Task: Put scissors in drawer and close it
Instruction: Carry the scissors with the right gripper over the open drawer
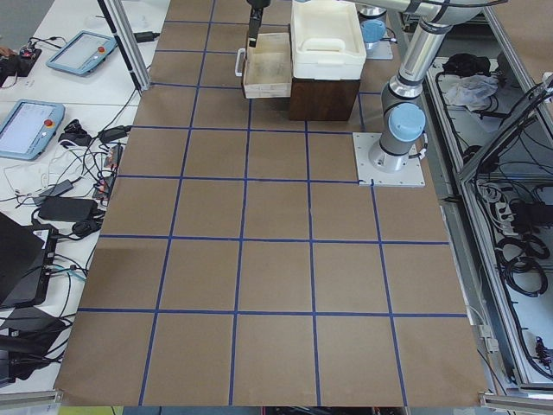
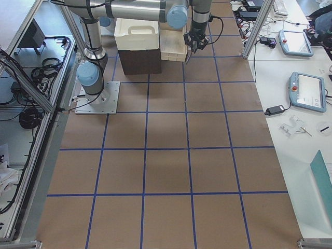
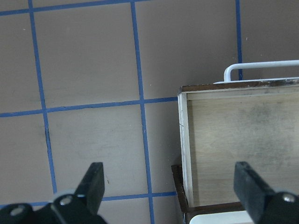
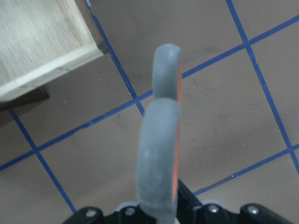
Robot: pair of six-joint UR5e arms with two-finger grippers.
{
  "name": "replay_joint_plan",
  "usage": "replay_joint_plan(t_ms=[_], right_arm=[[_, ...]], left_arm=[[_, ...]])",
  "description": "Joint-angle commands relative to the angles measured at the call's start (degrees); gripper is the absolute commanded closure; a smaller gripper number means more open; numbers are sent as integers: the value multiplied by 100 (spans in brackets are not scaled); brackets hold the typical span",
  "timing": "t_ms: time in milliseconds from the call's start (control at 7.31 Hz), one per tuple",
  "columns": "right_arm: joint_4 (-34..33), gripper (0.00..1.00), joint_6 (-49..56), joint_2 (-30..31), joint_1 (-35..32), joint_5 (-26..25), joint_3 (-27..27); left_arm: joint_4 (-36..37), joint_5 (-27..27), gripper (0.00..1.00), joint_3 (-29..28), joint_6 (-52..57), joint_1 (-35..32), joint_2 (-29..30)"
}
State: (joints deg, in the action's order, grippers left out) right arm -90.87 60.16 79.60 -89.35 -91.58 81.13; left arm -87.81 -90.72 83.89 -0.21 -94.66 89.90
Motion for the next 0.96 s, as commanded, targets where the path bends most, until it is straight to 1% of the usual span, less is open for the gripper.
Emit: replay_joint_plan(t_ms=[0,137,274,410,547,821], right_arm=[[-62,100,-1982,-14,-862,26,226],[-254,100,-2348,-32,-1169,148,419],[-769,100,-2621,-49,-1399,149,630],[-940,100,-2632,-102,-1688,71,727],[-976,100,-2485,-172,-1935,53,746],[-1012,100,-1286,-374,-2322,-34,755]], left_arm=[[-8,-7,0,14,39,0,-60],[1,-7,0,83,39,0,-95],[1,-7,0,93,39,0,-96],[1,-7,0,93,39,0,-96],[1,-7,0,93,30,0,-96],[-8,-7,0,101,39,0,-113]])
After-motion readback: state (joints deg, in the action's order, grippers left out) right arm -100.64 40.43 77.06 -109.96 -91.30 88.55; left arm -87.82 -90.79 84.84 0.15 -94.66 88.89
